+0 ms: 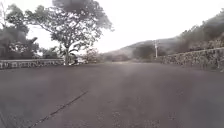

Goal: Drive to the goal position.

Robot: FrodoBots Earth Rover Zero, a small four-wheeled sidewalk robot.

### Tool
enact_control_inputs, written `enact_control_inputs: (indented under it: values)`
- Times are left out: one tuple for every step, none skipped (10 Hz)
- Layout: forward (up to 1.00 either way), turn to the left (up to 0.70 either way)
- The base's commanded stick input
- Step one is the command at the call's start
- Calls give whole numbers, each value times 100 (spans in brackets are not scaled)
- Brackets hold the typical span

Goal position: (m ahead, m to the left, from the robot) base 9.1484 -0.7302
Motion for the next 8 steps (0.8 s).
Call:
enact_control_inputs:
  values:
    - [70, 0]
    - [70, 0]
    - [70, 0]
    - [70, 0]
    - [70, 0]
    - [70, 0]
    - [70, 0]
    - [70, 0]
